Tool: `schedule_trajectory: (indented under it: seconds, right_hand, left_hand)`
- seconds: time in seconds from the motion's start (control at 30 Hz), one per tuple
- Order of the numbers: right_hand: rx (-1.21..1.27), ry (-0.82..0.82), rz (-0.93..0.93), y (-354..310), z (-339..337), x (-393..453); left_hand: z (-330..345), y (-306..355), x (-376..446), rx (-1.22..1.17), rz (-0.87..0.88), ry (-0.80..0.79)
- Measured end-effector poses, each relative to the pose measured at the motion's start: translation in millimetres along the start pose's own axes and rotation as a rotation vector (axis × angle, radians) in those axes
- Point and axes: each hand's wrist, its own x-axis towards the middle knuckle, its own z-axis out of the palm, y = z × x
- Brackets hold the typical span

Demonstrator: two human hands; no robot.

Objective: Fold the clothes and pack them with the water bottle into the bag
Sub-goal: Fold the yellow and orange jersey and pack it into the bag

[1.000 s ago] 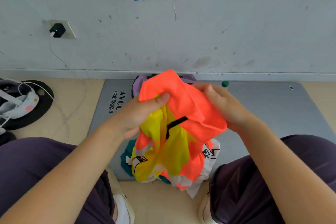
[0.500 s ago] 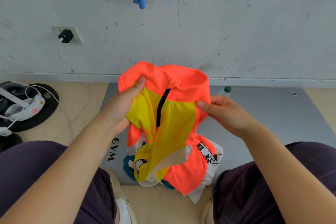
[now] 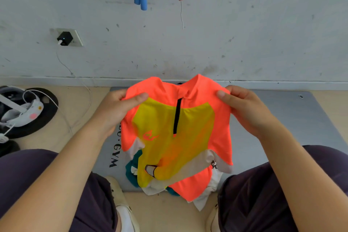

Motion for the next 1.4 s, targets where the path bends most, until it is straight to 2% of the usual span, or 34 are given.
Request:
schedule_trajectory:
  seconds: [0.1, 0.2, 0.27, 0.37, 0.47, 0.57, 0.67, 0.73, 0.8, 0.87, 0.93, 0.97, 1.03, 1.13, 1.2, 1.3, 1.4]
  right_hand:
    - [-0.061, 0.064, -0.023, -3.1, -6.3, -0.3]
    - [-0.441, 0.163, -0.059, 1.6, -10.7, 2.0]
    - [-0.638, 0.155, -0.052, 5.2, -11.4, 2.7]
    - [-0.715, 0.067, -0.046, 8.2, -16.0, 2.4]
    - [-0.528, -0.014, -0.01, 8.6, -20.5, 1.5]
    - [-0.328, 0.032, 0.021, 9.8, -14.5, 1.9]
    - [-0.398, 0.072, 0.04, 10.6, -3.4, 1.2]
    - [-0.525, -0.024, 0.085, 10.1, -2.0, -0.1]
    - [-0.714, -0.208, 0.16, 4.8, -5.3, -3.0]
    - [-0.889, -0.353, 0.246, -4.1, -9.5, -6.7]
    - [-0.939, -0.399, 0.264, -16.8, -14.7, -9.4]
    - [-0.912, -0.388, 0.238, -24.7, -18.1, -10.1]
    - [-0.761, -0.311, 0.143, -42.9, -24.7, -7.9]
    - [-0.428, -0.192, -0.022, -72.2, -25.1, -0.9]
    - [-0.36, -0.102, -0.088, -89.3, -18.4, 7.0]
    - [-0.421, -0.034, -0.068, -115.1, -12.6, 16.1]
    - [-0.692, -0.195, 0.026, -142.5, -20.7, 11.9]
  left_hand:
    - [-10.9, -6.9, 4.6, 0.334, 0.113, -0.023]
    - [-12.4, -13.9, 6.1, 0.667, 0.251, 0.037]
    - [-12.1, -16.6, 6.6, 0.745, 0.321, 0.077]
    - [-14.5, -20.3, 9.1, 0.615, 0.343, 0.059]
    - [-14.6, -20.2, 9.1, 0.348, 0.254, 0.065]
    - [-10.1, -21.9, 10.1, 0.201, 0.167, 0.118]
    - [-4.2, -24.6, 9.4, 0.422, 0.214, 0.135]
    - [-2.9, -22.5, 8.0, 0.601, 0.251, 0.082]
    - [-6.0, -15.6, 7.4, 0.709, 0.195, -0.042]
    - [-12.1, -7.3, 4.9, 0.847, 0.099, -0.258]
    - [-17.4, 1.9, 0.9, 0.925, 0.003, -0.442]
    - [-20.2, 8.8, -0.4, 0.92, -0.021, -0.474]
    - [-25.3, 25.9, -1.1, 0.825, 0.006, -0.41]
    - [-29.5, 62.0, 2.3, 0.389, 0.073, -0.284]
    - [-28.8, 86.4, 4.6, 0.225, 0.116, -0.246]
    - [-28.6, 116.4, 9.8, 0.449, 0.218, -0.113]
    - [-37.5, 137.9, 9.8, 0.6, 0.226, -0.136]
